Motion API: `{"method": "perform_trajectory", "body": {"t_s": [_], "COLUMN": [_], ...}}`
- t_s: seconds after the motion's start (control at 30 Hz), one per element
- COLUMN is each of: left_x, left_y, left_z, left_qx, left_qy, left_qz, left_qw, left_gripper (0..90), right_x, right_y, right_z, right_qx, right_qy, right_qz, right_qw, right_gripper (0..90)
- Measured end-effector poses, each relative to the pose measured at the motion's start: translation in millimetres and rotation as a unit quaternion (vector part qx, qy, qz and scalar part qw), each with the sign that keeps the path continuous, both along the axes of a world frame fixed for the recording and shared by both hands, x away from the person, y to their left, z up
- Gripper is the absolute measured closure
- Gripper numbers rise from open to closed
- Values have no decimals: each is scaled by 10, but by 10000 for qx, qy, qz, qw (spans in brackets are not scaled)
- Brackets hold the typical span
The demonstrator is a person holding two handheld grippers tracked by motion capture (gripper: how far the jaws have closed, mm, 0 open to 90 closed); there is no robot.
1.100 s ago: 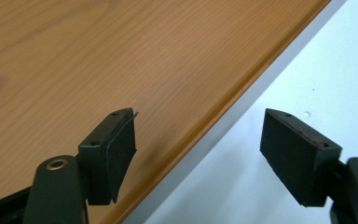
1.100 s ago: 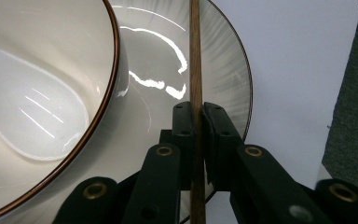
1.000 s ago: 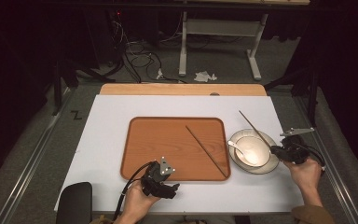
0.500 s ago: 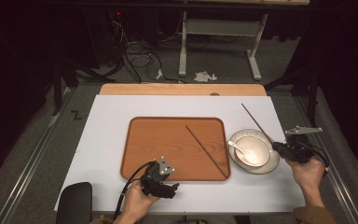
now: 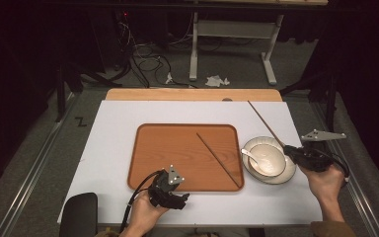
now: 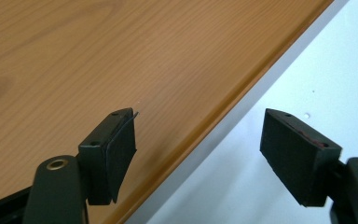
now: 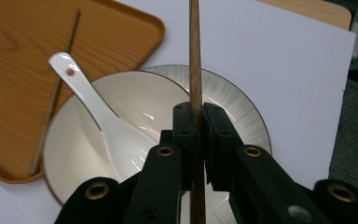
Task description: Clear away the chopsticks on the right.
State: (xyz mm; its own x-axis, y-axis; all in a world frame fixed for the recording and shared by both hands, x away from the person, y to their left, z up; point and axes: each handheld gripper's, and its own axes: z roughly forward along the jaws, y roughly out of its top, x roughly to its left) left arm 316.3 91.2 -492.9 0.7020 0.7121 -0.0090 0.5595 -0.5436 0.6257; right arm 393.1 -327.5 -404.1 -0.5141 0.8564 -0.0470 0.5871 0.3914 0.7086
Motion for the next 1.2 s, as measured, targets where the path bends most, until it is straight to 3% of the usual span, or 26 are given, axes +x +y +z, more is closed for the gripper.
{"method": "perform_trajectory", "body": {"t_s": [0.2,0.43,0.77,1.2], "left_x": [9,5,6,10], "left_y": [11,17,25,34], "left_z": [12,12,21,33], "left_qx": [-15,-9,-16,-34], "left_qy": [-8,-20,-43,-61], "left_qz": [24,26,37,49], "left_qw": [10000,10000,10000,10000], "left_gripper": [267,267,267,267], "right_x": [-120,-201,-241,-318], "right_y": [195,437,734,1049], "right_z": [171,220,138,41], "right_qx": [-10,-68,-133,-130], "right_qy": [-189,-140,97,161], "right_qz": [325,699,1123,1569], "right_qw": [9993,9974,9935,9874], "right_gripper": [854,854,853,853]}}
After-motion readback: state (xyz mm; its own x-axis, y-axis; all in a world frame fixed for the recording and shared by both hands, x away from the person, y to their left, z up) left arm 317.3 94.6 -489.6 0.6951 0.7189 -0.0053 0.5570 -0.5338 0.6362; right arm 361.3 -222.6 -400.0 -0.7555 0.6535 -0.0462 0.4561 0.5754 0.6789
